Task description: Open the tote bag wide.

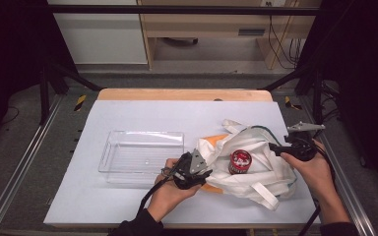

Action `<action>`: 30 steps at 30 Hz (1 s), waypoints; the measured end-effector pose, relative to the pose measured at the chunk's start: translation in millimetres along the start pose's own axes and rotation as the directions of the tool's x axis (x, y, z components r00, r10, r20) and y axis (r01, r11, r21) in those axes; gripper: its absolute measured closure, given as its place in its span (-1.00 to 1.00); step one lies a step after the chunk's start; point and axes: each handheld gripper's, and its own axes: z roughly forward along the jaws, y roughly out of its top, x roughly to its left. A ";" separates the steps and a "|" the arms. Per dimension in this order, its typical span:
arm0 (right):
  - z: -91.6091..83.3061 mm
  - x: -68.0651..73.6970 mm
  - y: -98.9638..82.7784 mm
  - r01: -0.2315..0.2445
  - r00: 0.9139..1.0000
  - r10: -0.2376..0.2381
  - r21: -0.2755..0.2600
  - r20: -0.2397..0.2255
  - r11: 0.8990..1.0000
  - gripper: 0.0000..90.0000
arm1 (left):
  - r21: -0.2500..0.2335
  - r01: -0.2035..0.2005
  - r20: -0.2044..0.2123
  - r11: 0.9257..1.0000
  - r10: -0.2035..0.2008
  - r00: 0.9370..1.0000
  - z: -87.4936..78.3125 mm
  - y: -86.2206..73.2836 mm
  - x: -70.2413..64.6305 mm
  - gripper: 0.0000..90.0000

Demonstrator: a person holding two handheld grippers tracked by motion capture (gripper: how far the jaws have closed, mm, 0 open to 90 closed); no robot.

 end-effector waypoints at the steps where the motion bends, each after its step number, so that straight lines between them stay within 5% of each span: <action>1: -4.3 2.2 -0.2 0.006 1.000 -0.006 -0.008 -0.003 1.000 -0.36 | -0.002 -0.001 0.000 1.000 0.001 1.000 -1.1 3.7 -0.5 0.23; 15: -58.4 35.0 -11.6 0.048 0.995 -0.055 -0.084 -0.081 0.995 -0.56 | -0.002 -0.002 -0.023 1.000 0.002 1.000 -5.7 47.2 15.5 -0.13; 30: -86.8 78.6 -20.9 0.154 0.972 -0.178 -0.152 -0.157 0.976 -0.07 | 0.002 -0.001 -0.010 1.000 0.001 1.000 1.7 67.7 35.3 -0.19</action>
